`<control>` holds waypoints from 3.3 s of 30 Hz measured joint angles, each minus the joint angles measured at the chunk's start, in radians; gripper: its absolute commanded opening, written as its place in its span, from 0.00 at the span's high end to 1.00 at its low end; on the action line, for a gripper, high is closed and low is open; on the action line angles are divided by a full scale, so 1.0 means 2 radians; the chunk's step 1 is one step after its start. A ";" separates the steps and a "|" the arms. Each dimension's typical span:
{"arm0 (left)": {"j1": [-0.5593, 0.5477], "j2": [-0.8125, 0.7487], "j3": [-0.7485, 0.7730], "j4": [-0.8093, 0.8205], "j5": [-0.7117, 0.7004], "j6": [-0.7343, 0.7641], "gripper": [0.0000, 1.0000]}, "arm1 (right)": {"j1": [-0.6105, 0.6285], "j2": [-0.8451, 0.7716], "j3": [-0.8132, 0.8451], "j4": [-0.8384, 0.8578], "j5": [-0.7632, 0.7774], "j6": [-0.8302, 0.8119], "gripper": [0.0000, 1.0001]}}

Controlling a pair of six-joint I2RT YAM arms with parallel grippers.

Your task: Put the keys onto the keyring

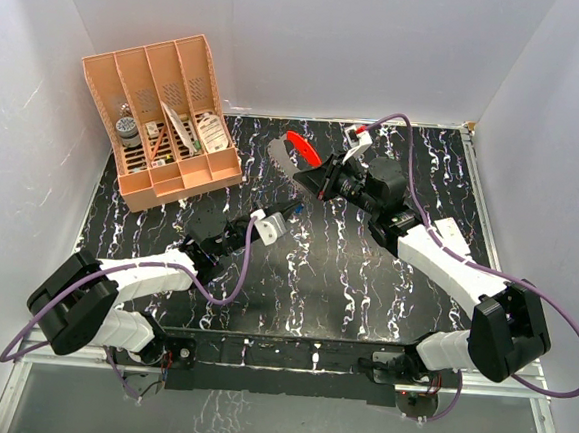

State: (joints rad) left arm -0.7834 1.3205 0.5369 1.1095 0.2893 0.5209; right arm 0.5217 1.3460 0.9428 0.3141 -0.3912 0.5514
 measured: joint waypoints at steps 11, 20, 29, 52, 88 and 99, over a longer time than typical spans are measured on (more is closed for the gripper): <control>-0.002 -0.004 0.000 -0.006 0.000 0.000 1.00 | 0.000 0.000 0.002 -0.001 0.001 0.000 1.00; -0.003 -0.004 0.000 -0.006 0.000 0.000 1.00 | 0.000 0.001 0.006 -0.002 0.002 0.000 1.00; -0.003 -0.004 0.000 -0.007 0.000 0.002 1.00 | 0.000 0.001 0.006 -0.002 0.003 0.000 1.00; -0.009 -0.012 -0.008 -0.010 -0.010 0.010 1.00 | 0.001 0.001 0.008 -0.004 0.011 0.000 1.00; -0.012 -0.018 -0.046 0.090 -0.084 0.005 1.00 | 0.000 0.001 0.008 0.049 -0.014 0.100 1.00; -0.013 -0.007 -0.051 0.114 -0.097 -0.010 0.77 | 0.000 0.002 0.005 0.086 -0.013 0.138 1.00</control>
State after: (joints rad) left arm -0.8089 1.3056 0.4351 1.3380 0.0956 0.5018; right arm 0.5217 1.3495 0.9531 0.4866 -0.4171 0.8268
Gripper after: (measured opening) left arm 0.158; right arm 0.007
